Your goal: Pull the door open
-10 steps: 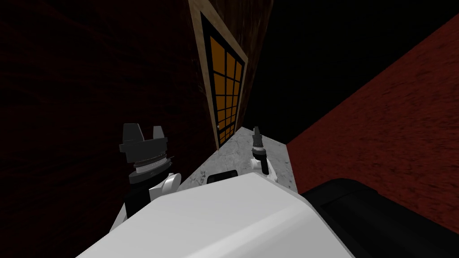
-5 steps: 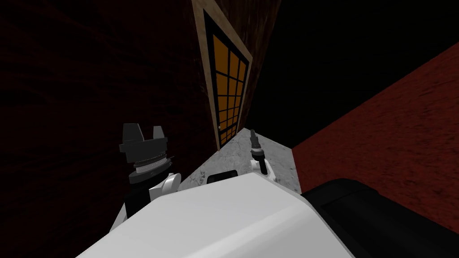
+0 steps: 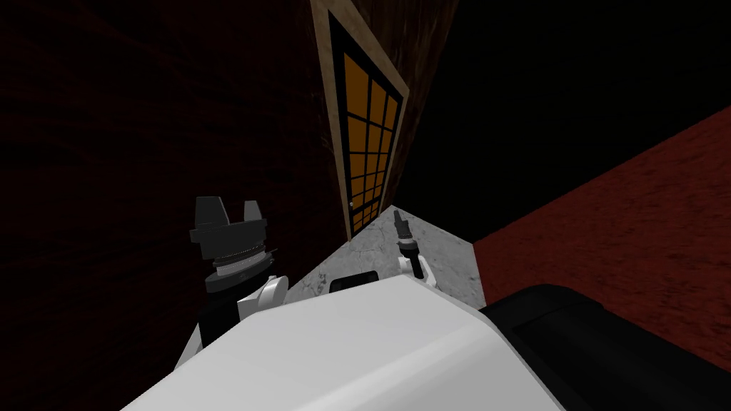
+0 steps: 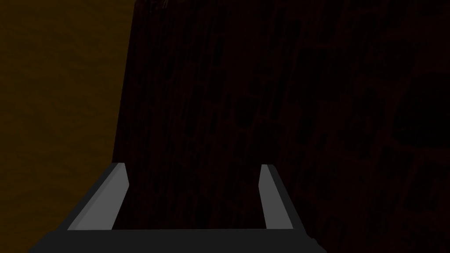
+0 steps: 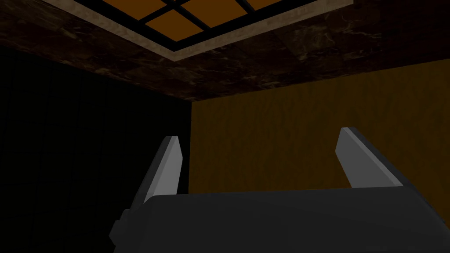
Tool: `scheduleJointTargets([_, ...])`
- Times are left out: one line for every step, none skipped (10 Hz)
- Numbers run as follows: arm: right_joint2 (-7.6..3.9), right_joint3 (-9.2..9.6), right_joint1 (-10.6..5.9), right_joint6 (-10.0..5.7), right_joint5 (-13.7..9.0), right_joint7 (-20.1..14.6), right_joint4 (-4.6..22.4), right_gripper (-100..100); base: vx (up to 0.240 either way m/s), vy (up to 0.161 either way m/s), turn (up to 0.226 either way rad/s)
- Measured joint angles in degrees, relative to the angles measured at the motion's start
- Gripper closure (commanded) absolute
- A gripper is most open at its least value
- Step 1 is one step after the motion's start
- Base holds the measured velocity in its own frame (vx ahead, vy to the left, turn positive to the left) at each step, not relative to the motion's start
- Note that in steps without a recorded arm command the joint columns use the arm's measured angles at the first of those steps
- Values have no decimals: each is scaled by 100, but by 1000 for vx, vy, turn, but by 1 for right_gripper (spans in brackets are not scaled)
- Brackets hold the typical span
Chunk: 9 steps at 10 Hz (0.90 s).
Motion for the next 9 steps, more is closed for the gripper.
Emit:
scheduleJointTargets([-21, -27, -37, -14, 61, 71, 115, -100, 46, -56, 87])
scheduleJointTargets([-15, -30, -37, -55, 133, 156, 227, -100, 50, -60, 112])
scheduleJointTargets([-23, -45, -49, -99, 198, 237, 345, -100, 77, -70, 147])
scheduleJointTargets([-29, -73, -74, -182, 297, 356, 560, -100, 71, -68, 153])
scheduleJointTargets([-25, -81, -108, -207, 398, 474, 691, -100, 63, -70, 188])
scheduleJointTargets([-18, -97, -153, -244, 516, 613, 889, -100, 60, -83, 148])
scheduleJointTargets([-2, -97, -176, -273, 622, 743, 1027, -100, 94, -97, 152])
scheduleJointTargets([4, -101, -183, -270, 747, 867, 1136, -100, 82, -77, 114])
scheduleJointTargets([-12, -124, -169, -291, 835, 959, 1239, -100, 61, -51, 86])
